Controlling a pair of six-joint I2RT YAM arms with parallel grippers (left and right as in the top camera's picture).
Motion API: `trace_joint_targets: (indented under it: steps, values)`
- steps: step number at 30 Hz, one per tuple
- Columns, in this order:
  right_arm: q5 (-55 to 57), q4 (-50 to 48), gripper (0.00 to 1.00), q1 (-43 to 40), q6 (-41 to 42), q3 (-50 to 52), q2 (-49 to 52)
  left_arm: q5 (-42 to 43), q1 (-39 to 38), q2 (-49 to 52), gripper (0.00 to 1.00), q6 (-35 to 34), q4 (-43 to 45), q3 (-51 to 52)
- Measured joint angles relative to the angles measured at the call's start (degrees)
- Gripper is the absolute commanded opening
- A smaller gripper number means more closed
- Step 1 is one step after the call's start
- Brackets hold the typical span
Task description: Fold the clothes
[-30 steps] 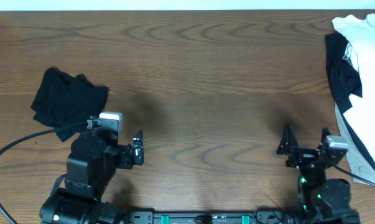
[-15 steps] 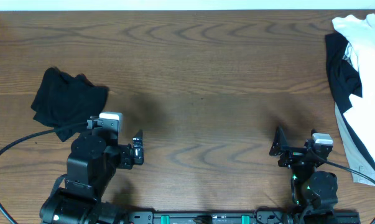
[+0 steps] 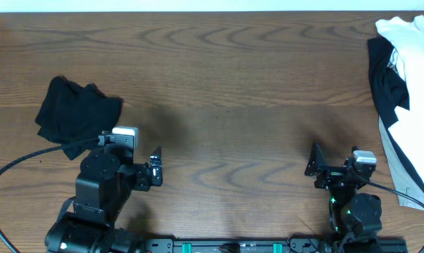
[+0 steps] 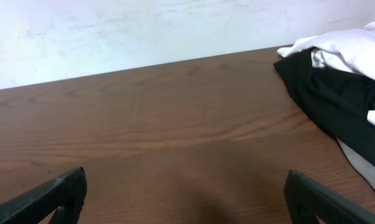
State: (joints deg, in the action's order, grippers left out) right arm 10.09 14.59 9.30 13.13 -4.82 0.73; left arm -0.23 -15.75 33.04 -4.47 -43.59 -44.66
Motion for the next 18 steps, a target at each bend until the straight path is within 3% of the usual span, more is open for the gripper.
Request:
trace_joint_targets:
  steps: [5, 11, 18]
  values:
    - [0.0, -0.2, 0.99, 0.0, 0.0, 0.0, 0.0, 0.0, 0.0, 0.0, 0.98, 0.0, 0.0, 0.0]
    - [0.0, -10.7, 0.99, 0.0, 0.0, 2.7, -0.1, 0.0, 0.0, 0.0, 0.98, 0.0, 0.0, 0.0]
    - [-0.2, -11.4, 0.99, 0.0, -0.1, 4.2, -0.1, 0.0, 0.0, 0.0, 0.98, 0.0, 0.0, 0.0]
